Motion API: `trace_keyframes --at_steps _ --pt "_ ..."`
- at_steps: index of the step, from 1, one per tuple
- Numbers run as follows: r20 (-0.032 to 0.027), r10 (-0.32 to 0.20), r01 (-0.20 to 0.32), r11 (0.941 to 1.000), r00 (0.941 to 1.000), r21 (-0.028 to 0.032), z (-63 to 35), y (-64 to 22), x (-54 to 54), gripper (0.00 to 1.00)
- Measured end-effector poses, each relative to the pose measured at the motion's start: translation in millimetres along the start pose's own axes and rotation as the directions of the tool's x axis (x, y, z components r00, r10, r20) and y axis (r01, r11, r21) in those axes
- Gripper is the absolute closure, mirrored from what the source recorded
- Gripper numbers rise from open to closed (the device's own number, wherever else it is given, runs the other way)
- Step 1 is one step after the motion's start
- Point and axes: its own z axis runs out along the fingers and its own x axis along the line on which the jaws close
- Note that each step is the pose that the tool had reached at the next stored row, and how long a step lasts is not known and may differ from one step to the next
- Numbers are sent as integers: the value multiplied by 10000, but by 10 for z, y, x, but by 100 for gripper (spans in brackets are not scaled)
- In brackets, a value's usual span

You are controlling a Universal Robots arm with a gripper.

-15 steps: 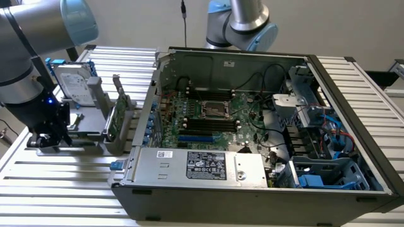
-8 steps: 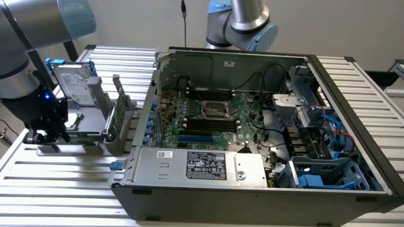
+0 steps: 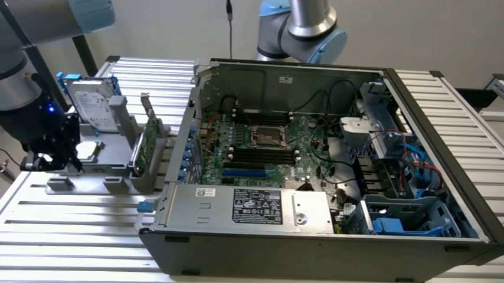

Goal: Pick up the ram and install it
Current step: 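Pick up the ram and move it above insertion slot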

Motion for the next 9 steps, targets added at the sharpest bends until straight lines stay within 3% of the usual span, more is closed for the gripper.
trace_keyframes --at_steps 9 --pt "41 0 0 10000 10000 -3 -387 -58 -16 86"
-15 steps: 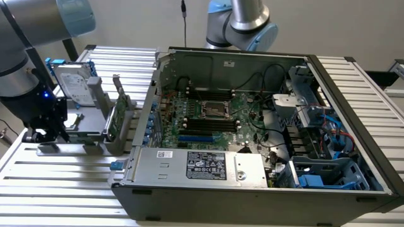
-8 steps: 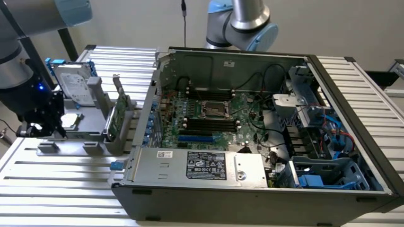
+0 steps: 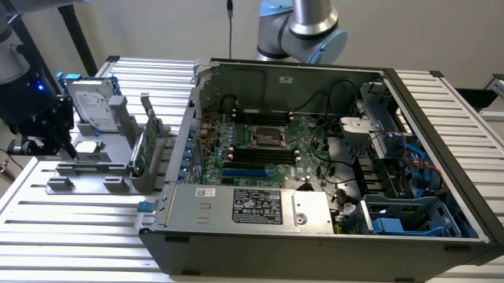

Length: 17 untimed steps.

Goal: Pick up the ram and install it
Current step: 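Pick up the ram and move it above insertion slot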

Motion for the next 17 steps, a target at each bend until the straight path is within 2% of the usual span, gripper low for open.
trace_keyframes --at_steps 6,17 --pt "54 -3 3 10000 10000 -9 -272 -172 -18 86" --pt "191 -34 35 10000 9998 -46 -767 -607 -49 86"
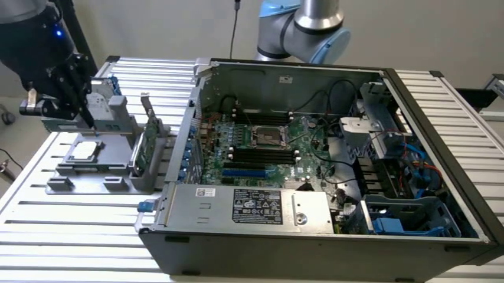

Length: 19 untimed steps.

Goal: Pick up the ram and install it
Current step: 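Pick up the ram and move it above insertion slot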

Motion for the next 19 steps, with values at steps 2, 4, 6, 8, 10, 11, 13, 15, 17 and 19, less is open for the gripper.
trace_keyframes --at_steps 2,4,6,8,10,11,13,15,17,19 --pt "28 -6 6 10000 10000 -7 -93 -88 -8 86" --pt "55 -12 13 10000 10000 -15 -174 -176 -15 86" --pt "83 -17 17 10000 10000 -28 -238 -265 -23 86" --pt "121 -20 20 10000 9999 -38 -284 -356 -28 86" --pt "157 -21 22 10000 9999 -46 -314 -446 -33 86" --pt "178 -22 23 10000 9998 -49 -326 -494 -36 86" --pt "221 -22 23 10000 9998 -54 -343 -583 -40 86" --pt "267 -22 23 10000 9996 -58 -359 -674 -44 86" --pt "311 -21 23 10000 9995 -63 -374 -764 -48 86" --pt "357 -21 24 10000 9994 -68 -390 -857 -52 86"
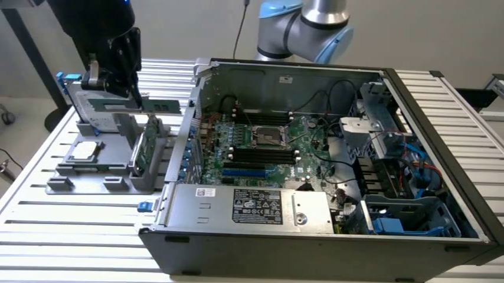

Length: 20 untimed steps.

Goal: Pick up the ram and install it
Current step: 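Pick up the ram and move it above insertion slot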

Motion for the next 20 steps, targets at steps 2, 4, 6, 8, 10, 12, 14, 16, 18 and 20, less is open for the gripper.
trace_keyframes --at_steps 2,4,6,8,10,12,14,16,18,20 --pt "45 -1 1 10000 10000 -5 -16 -90 -4 86" --pt "91 -1 1 10000 10000 -8 -33 -179 -9 86" --pt "136 -2 2 10000 9999 -13 -49 -271 -13 86" --pt "182 -2 3 10000 9998 -17 -66 -363 -18 86" --pt "225 -3 4 10000 9997 -21 -79 -453 -22 86" --pt "268 -4 4 10000 9996 -23 -86 -542 -26 86" --pt "320 -4 5 10000 9995 -25 -87 -637 -28 86" --pt "359 -5 6 10000 9994 -26 -87 -726 -31 86" --pt "369 -5 6 10000 9993 -27 -88 -816 -34 86" --pt "370 -5 6 10000 9993 -27 -85 -909 -37 86"
